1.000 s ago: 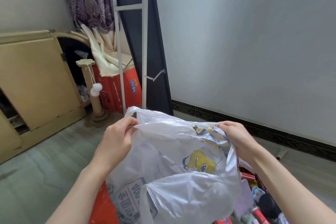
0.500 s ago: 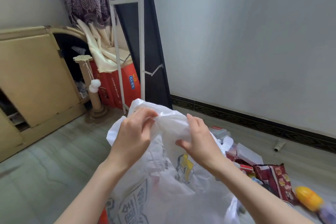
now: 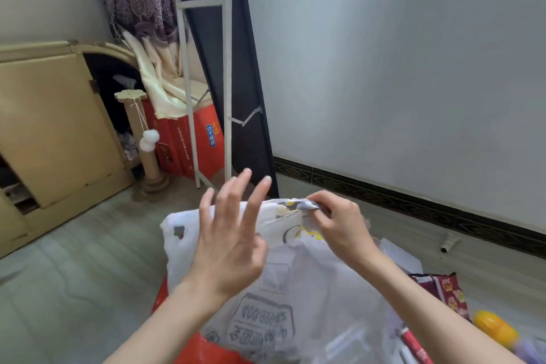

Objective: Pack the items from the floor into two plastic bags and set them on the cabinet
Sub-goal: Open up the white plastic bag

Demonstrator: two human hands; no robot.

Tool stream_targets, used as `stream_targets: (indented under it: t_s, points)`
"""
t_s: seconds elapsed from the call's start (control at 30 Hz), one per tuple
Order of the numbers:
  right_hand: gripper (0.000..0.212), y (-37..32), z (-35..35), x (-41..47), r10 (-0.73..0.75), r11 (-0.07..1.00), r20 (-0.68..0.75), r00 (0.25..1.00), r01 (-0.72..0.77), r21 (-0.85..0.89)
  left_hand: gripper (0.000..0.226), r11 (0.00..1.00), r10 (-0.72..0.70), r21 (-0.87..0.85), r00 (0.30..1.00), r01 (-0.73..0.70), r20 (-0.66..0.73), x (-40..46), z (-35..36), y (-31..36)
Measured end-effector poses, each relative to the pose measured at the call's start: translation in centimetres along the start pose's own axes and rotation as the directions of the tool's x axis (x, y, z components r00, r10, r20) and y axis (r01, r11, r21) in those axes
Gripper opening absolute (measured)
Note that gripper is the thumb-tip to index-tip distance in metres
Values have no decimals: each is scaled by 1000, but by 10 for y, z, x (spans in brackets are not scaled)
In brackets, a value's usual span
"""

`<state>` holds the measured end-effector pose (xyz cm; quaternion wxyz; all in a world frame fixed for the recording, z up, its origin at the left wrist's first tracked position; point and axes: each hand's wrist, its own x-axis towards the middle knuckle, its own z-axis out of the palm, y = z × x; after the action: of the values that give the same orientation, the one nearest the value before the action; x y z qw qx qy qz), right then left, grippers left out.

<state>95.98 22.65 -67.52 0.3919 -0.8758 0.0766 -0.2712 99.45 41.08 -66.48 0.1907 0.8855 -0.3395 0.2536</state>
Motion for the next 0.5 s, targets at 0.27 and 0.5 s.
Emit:
stream_targets:
  t_s: [0.27, 0.5]
  points:
    - [15, -10, -6, 5, -135, 990, 16, 991, 135, -30, 19, 936, 81, -344, 997, -75, 2, 17, 3, 8]
    - [17, 9, -13, 7, -105, 927, 147, 984, 151, -344, 13, 938, -172, -314, 984, 150, -45, 20, 4, -9]
